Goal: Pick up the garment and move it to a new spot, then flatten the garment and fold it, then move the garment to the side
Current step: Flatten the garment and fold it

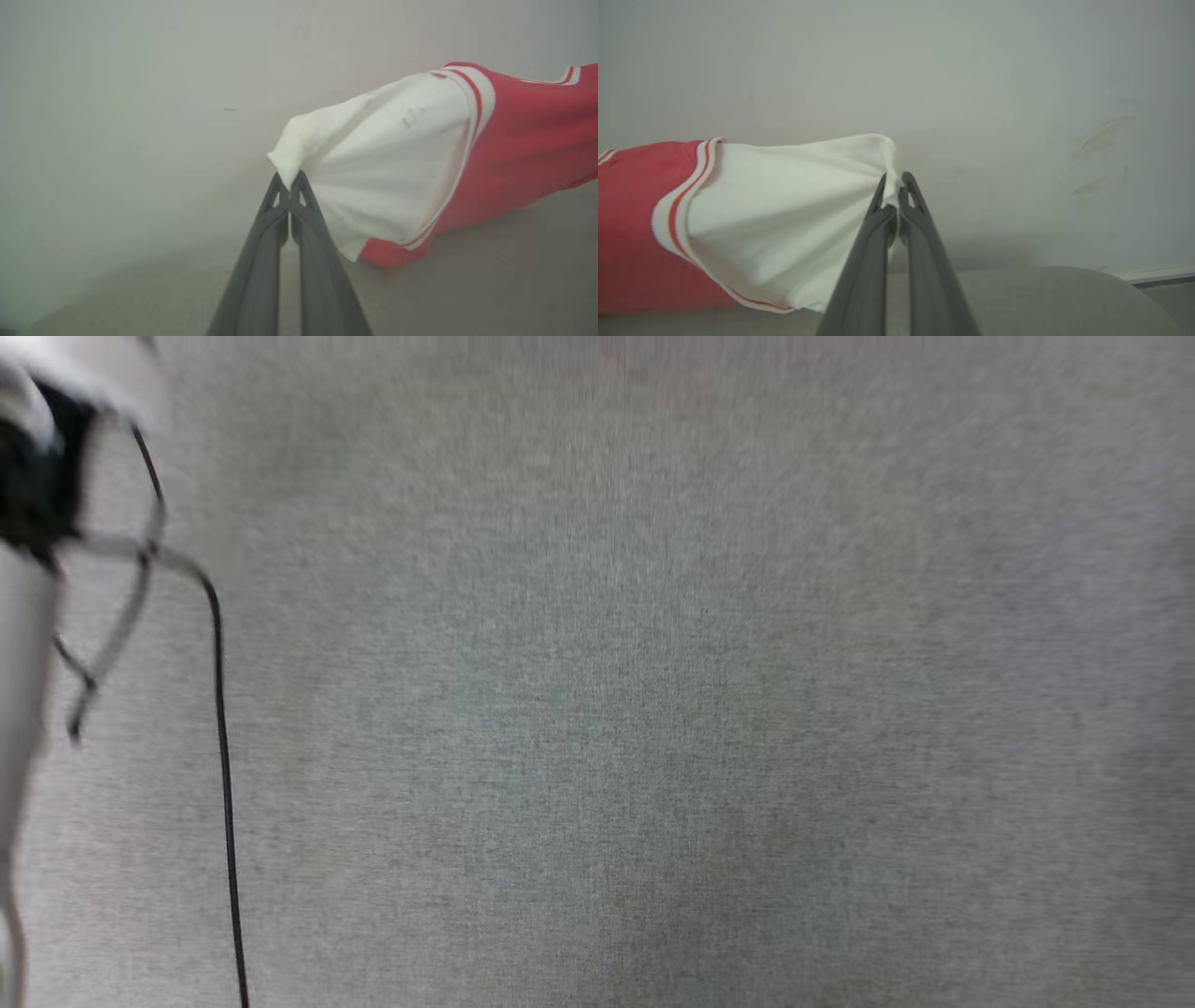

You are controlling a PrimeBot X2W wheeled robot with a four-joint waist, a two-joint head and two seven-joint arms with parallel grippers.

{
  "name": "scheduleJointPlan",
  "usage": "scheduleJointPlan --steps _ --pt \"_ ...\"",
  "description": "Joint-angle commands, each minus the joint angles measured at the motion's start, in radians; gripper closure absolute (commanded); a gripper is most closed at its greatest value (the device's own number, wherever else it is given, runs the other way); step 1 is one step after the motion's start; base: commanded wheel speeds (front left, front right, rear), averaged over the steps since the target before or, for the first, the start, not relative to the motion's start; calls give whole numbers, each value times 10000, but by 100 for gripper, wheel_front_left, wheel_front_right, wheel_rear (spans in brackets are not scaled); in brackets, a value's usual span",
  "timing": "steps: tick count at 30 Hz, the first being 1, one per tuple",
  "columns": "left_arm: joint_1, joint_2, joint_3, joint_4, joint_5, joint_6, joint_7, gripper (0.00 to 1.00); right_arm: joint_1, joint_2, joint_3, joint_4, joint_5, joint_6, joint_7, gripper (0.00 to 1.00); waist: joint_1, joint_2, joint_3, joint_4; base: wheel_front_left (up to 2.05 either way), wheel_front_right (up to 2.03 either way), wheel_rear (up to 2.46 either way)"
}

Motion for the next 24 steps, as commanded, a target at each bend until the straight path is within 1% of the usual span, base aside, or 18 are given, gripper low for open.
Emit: scheduleJointPlan --steps 1,6,12,17,22,23,24 --pt "433 -17 -21 13 -128 16 -96 100 556 -114 130 -24 258 -18 -31 100 0 0 -530 -70 0 0 0" --pt "2403 -99 -260 -239 -478 37 -276 100 2558 -256 1000 -401 1464 -16 103 100 0 0 -1506 -126 0 0 0" --pt "4772 -115 -488 -962 -807 303 -267 100 5096 -684 2061 -1510 3067 -16 434 100 0 0 -2473 -202 0 0 0" --pt "6518 42 -664 -1548 -993 662 -189 100 6951 -1173 2631 -2464 4057 -16 639 100 0 0 -3114 -248 0 0 0" --pt "7959 275 -813 -1877 -1136 930 -93 100 8495 -1753 3164 -3170 4519 -16 751 100 0 0 -3590 -282 0 0 0" --pt "8593 346 -906 -2010 -1220 1058 -10 100 9265 -2064 3373 -3401 4737 -16 751 100 0 0 -3848 -288 0 0 0" --pt "8783 352 -923 -2029 -1267 1077 22 100 9488 -2185 3505 -3491 4721 -16 714 100 0 0 -3944 -291 0 0 0"
